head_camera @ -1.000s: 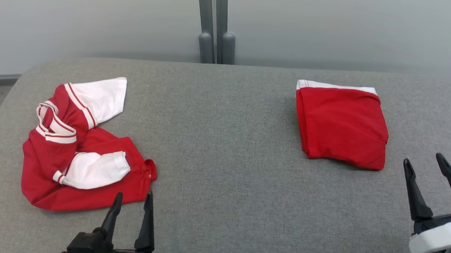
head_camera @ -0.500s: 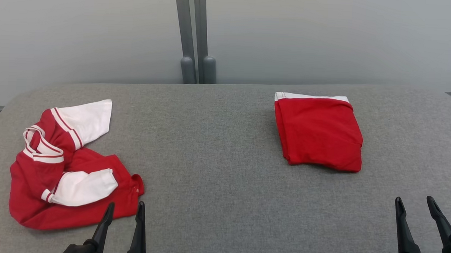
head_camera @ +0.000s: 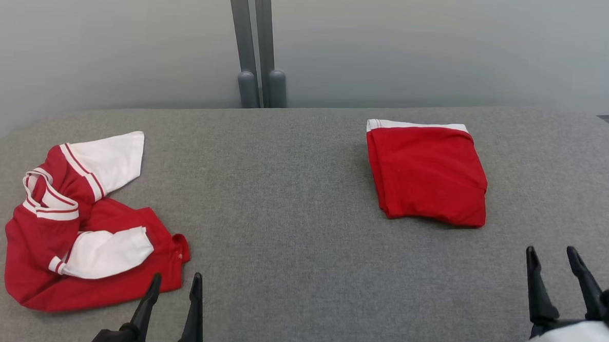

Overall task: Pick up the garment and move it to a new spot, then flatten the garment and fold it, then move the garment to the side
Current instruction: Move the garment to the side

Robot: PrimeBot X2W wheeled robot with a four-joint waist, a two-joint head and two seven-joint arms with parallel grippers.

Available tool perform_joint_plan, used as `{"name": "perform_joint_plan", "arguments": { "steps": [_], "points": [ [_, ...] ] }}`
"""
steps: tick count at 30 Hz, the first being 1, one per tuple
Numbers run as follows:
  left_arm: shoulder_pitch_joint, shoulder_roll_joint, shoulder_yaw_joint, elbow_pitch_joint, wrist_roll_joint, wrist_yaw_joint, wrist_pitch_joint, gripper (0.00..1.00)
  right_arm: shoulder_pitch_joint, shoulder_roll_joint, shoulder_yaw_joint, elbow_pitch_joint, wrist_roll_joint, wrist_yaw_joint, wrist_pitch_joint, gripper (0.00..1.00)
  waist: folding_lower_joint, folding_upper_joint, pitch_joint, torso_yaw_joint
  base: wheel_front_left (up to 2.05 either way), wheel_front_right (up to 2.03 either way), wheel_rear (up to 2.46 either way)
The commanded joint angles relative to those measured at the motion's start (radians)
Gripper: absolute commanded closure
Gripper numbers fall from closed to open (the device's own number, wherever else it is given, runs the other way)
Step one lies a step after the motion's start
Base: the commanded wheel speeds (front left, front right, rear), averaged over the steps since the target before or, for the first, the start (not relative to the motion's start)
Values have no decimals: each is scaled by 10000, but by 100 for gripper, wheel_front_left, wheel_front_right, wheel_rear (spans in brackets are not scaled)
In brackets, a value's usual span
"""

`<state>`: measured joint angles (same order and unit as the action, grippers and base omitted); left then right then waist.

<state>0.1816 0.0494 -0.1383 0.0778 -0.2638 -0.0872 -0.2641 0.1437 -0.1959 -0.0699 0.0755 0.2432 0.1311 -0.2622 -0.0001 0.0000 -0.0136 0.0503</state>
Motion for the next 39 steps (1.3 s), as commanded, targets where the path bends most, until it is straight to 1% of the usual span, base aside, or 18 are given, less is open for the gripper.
{"name": "perform_joint_plan", "arguments": {
  "steps": [1,4,8,10,12,14,17,20,24,26,27,28,31,34,36,38,39],
  "points": [
    [-142,22,-100,-17,-40,-9,-2,0,-569,-219,116,218,409,-5,312,0,1,0,315,36,0,0,0],
    [-618,24,-353,-114,-10,-43,-2,0,-2049,-627,249,661,1324,1,2015,0,1,0,1156,169,0,0,0],
    [-1230,22,-841,-43,-83,-90,-1,0,-3940,-926,4,1661,2035,-2,4135,0,1,0,2087,613,0,0,0],
    [-1497,27,-1053,23,-151,-86,-2,0,-4741,-985,-224,2358,2135,-5,4915,0,1,0,2424,885,0,0,0],
    [-1671,24,-1260,72,-235,-36,-2,0,-5413,-996,-423,3002,2046,-2,5343,0,1,0,2677,1149,0,0,0],
    [-1791,25,-1416,128,-218,51,-2,0,-5879,-955,-780,3766,1974,-2,5675,0,1,0,2868,1396,0,0,0],
    [-1920,24,-1552,119,-265,163,-2,0,-6491,-818,-1207,4625,2003,0,5731,0,1,0,3010,1719,0,0,0],
    [-1975,22,-1647,132,-264,207,-2,0,-6809,-776,-1331,5340,2130,-2,5660,0,1,0,3034,1966,0,0,0],
    [-2002,22,-1677,111,-178,236,-2,0,-7153,-890,-1451,6112,1992,-2,5512,0,1,0,3072,2082,0,0,0],
    [-1997,22,-1644,68,-176,267,-2,0,-7349,-805,-1487,6448,2074,-2,5529,0,1,0,3120,2049,0,0,0],
    [-1994,22,-1628,49,-169,281,-2,0,-7464,-747,-1456,6543,2175,-2,5570,53,1,0,3157,2000,0,0,0],
    [-1998,22,-1592,12,-163,303,-2,0,-7624,-730,-1431,6620,2232,0,5564,100,1,0,3226,1890,0,0,0],
    [-2025,22,-1479,-131,-168,364,-2,0,-7999,-760,-1289,6552,2395,-2,5574,100,1,0,3446,1467,0,0,0],
    [-2103,22,-1403,-316,-38,278,-2,0,-8229,-1290,-1061,6309,2347,-5,5697,100,1,0,3816,829,0,0,0],
    [-2265,24,-1324,-377,94,176,-1,0,-8262,-1780,-1019,6170,2246,-5,5794,100,1,0,4114,427,0,0,0],
    [-2454,25,-1212,-414,302,76,-1,0,-8218,-2304,-1196,6156,2152,-5,5919,100,1,0,4386,95,0,0,0],
    [-2660,25,-1108,-478,483,-15,-2,0,-8039,-2988,-1331,6140,1922,-5,6096,100,1,0,4650,-127,0,0,0]
  ]
}}
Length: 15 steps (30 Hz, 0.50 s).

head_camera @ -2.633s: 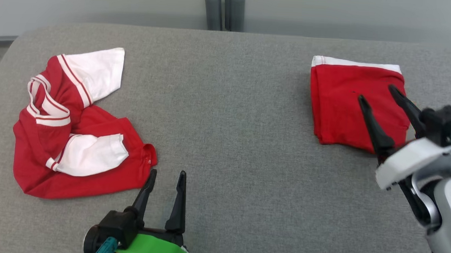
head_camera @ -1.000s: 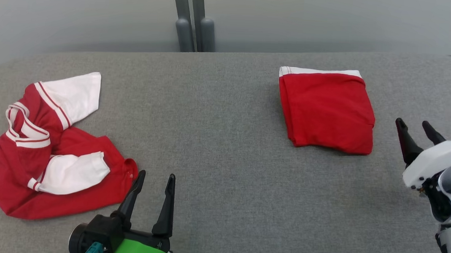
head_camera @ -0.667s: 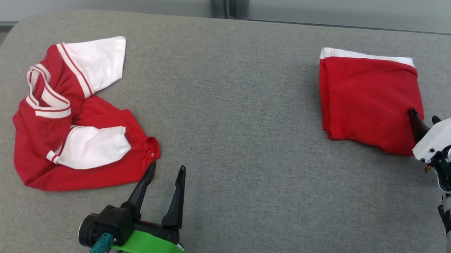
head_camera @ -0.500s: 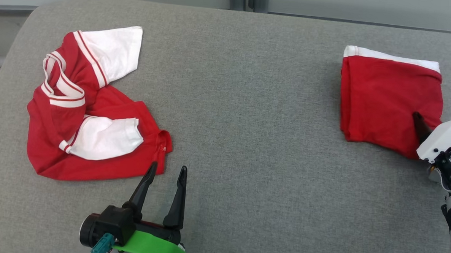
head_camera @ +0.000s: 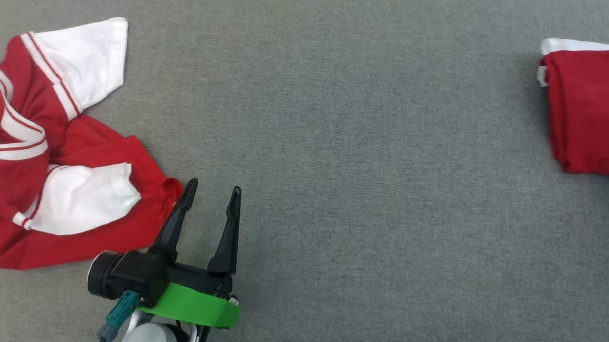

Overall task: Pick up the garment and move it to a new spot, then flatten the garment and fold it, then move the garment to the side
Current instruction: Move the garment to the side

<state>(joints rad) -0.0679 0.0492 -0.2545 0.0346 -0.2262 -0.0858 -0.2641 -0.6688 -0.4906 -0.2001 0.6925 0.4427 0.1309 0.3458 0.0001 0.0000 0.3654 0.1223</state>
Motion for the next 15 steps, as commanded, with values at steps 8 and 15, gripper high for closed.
{"name": "perform_joint_plan", "arguments": {
  "steps": [8,15],
  "points": [
    [-496,93,228,19,502,-291,-2,0,-17,-1656,-883,-32,-1493,-1,-70,100,-1,0,1434,-1106,0,0,0],
    [-404,57,455,-13,454,-365,-2,0,-548,-1535,-1692,353,-3616,-1,-691,0,-1,0,1331,-989,0,0,0]
  ]
}}
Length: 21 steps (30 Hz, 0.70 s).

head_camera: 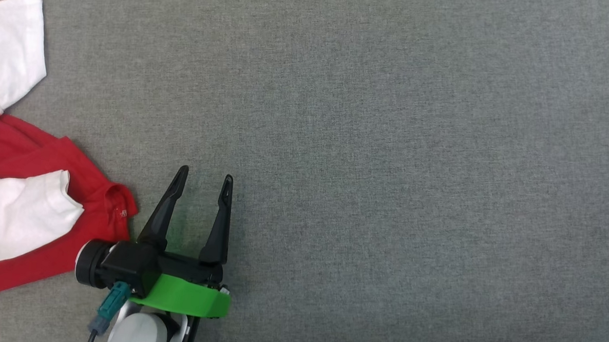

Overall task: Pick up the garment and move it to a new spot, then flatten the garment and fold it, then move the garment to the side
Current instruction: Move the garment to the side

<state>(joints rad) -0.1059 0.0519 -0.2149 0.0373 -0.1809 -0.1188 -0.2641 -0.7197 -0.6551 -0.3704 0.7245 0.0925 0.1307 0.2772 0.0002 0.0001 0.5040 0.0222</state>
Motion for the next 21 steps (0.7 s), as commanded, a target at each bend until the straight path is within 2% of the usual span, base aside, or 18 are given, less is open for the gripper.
{"name": "perform_joint_plan", "arguments": {
  "steps": [1,3,6,11,12,16,18,21],
  "points": [
    [15,25,90,-50,-11,-39,-2,0,-43,140,-48,5,-414,-1,-97,0,-2,-1,-119,16,0,0,0],
    [96,18,156,-59,-48,-39,-2,0,32,116,-290,-192,-972,-1,-361,0,-2,-1,-295,18,0,0,0],
    [243,2,274,-65,-160,-42,-1,0,301,489,-577,-902,-1338,-1,-1158,0,-2,-1,-731,20,0,0,0],
    [707,-1,375,88,-460,166,-1,0,1433,1542,-310,-3098,-814,-1,-2708,0,-2,-1,-1897,-12,0,0,0],
    [869,-2,444,129,-527,250,-1,0,1844,1903,-74,-3750,-362,-1,-3132,0,-2,-1,-2230,-31,0,0,0],
    [1512,-2,724,308,-711,471,-2,0,3959,2785,585,-5737,213,-1,-4124,0,-2,-1,-3305,-49,0,0,0],
    [1773,4,935,402,-683,494,-2,0,5015,3068,931,-6407,373,-1,-4593,0,-2,-1,-3730,10,0,0,0],
    [2141,-2,1234,575,-624,469,-2,0,6323,3692,1194,-6708,552,-1,-5119,0,-2,-1,-4279,120,0,0,0]
  ]
}}
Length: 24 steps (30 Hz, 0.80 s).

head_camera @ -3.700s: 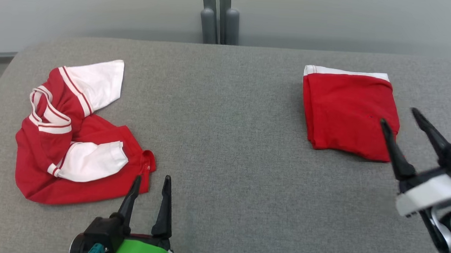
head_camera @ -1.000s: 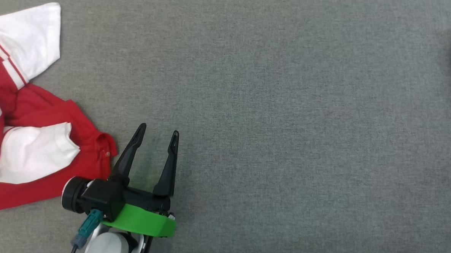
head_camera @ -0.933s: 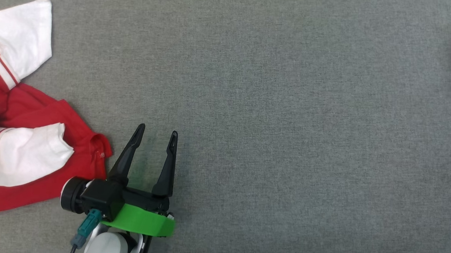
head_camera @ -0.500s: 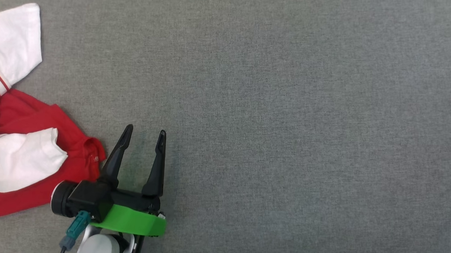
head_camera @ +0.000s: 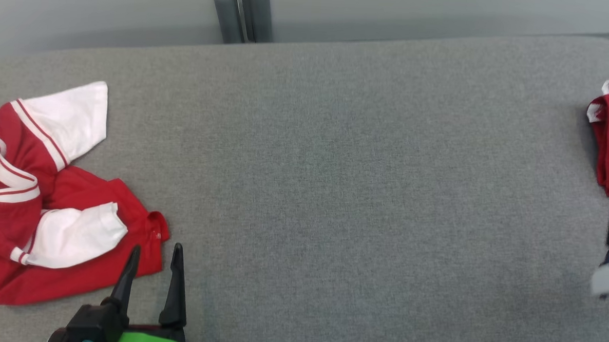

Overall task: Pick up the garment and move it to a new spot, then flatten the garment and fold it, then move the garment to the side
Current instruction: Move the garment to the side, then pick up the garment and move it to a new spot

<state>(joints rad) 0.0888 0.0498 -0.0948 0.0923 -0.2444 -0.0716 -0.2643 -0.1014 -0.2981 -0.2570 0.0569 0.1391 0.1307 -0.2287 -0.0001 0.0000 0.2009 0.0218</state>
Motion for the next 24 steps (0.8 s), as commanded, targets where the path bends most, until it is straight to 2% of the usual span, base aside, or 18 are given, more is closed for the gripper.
{"name": "perform_joint_plan", "arguments": {
  "steps": [1,5,12,17,24],
  "points": [
    [299,21,136,79,4,-49,0,0,523,272,115,-55,70,1,-175,0,1,0,-1417,156,0,0,0],
    [674,20,390,299,42,-164,0,0,1752,979,387,247,-67,-4,-367,0,1,0,-1997,252,0,0,0],
    [961,20,403,532,-49,-253,1,0,2685,2042,709,221,-349,-3,-372,0,1,0,-2323,217,0,0,0],
    [1060,21,382,586,-107,-236,0,0,3000,2334,936,167,-514,-3,-374,0,1,0,-2431,135,0,0,0],
    [1024,21,364,561,-76,-246,0,0,3056,2416,1127,176,-657,-1,-376,0,1,0,-2467,76,0,0,0]
  ]
}}
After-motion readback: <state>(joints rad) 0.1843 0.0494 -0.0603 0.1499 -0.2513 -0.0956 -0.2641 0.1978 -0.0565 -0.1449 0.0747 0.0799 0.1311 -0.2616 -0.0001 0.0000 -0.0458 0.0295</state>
